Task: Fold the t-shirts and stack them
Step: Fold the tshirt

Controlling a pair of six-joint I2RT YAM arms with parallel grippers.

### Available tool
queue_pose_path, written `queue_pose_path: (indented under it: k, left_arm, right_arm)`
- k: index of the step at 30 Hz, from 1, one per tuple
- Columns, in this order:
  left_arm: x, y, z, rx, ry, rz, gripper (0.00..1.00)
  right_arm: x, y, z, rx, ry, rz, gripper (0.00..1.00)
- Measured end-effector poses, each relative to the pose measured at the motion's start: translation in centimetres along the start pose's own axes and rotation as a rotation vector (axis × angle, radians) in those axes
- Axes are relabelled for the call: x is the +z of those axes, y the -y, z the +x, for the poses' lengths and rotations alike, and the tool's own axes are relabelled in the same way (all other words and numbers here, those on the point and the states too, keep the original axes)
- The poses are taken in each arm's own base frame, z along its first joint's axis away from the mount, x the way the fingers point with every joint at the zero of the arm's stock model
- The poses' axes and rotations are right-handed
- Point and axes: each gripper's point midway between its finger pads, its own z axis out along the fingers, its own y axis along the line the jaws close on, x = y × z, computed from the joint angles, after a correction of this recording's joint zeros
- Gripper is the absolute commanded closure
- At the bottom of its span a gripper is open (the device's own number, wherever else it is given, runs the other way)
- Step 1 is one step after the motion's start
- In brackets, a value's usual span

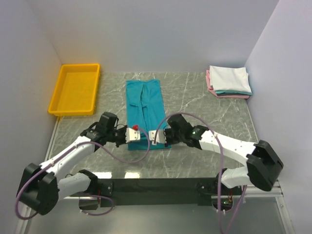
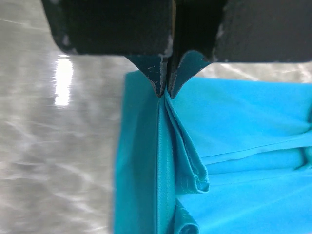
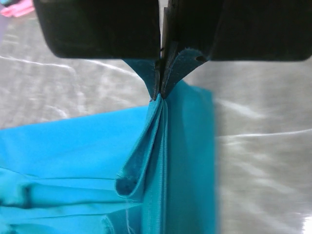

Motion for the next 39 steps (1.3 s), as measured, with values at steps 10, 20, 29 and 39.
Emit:
queue_pose_path:
  k: [10,20,29,39]
  left_arm:
    - [0.4,-8.1,1.6,0.075,0.001,-0.073,0.99]
    - [1.2,-16.9,3.5,0.118,0.015,-0.13,0.97]
    - [4.1,-20.8,6.4,0.089,-0.003,-0.127,0.58]
    - [-0.2,-24.7,4.8,-0.058,0.024,-0.256,0.53]
  right_arm:
    - [3.0,8.4,1.2,-0.073,-0.024,0.061,1.0]
    - [6.1,15.9,2.9,-0.109,-0.035,0.116,1.0]
    - [9.5,17.1,6.1,-0.08,-0.098,0.102,0.36]
    - [5.0,21.2,4.9,0.105,-0.105,0.217,0.51]
